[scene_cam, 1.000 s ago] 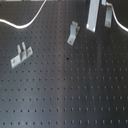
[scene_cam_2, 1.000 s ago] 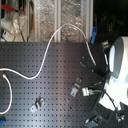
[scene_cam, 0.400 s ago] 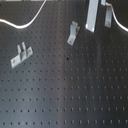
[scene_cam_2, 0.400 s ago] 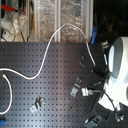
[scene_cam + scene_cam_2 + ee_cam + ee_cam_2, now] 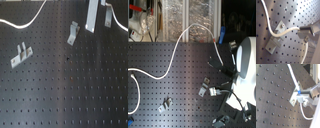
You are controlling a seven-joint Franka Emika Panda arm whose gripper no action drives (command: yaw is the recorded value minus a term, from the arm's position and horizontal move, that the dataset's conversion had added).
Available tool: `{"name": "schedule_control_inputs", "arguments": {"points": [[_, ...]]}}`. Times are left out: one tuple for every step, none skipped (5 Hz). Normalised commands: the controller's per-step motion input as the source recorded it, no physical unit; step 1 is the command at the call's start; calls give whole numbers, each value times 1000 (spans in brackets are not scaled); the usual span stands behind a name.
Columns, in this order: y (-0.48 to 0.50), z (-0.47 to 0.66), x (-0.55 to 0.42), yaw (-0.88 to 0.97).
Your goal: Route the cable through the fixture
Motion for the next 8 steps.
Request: {"name": "schedule_control_inputs", "arguments": {"points": [[0,34,0,0],[4,374,4,0],[5,383,5,0],[0,14,0,0],[-23,164,-74,0],[-46,20,-207,0],[-15,1,-15,0],[-110,90,-246,9]]}}
